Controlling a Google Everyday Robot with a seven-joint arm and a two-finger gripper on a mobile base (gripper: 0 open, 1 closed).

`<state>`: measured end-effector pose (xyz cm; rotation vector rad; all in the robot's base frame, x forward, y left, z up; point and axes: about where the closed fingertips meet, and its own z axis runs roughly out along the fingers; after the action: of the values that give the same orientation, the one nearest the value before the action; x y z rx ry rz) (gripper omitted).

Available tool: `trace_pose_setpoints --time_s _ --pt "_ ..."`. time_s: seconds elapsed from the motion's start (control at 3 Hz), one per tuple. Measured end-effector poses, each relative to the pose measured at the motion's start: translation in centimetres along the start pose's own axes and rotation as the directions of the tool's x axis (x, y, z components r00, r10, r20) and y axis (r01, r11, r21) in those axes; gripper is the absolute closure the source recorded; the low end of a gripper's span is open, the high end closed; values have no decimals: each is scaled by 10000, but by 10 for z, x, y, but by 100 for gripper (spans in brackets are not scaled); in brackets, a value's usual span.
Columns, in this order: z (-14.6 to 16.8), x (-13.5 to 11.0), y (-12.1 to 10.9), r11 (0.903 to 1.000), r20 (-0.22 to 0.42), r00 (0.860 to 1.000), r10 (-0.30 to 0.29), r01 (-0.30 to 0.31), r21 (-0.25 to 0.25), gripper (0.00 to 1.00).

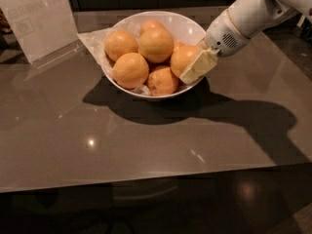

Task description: Pick orange from white bowl

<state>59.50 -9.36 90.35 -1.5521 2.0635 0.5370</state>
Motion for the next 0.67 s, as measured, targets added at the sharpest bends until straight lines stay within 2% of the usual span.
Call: trace_pose_setpoints --time_s 0.33,0.67 --pt "0 0 0 10000 0 10000 0 0 0 89" --pt "0 0 0 10000 0 10000 -1 1 -1 100"
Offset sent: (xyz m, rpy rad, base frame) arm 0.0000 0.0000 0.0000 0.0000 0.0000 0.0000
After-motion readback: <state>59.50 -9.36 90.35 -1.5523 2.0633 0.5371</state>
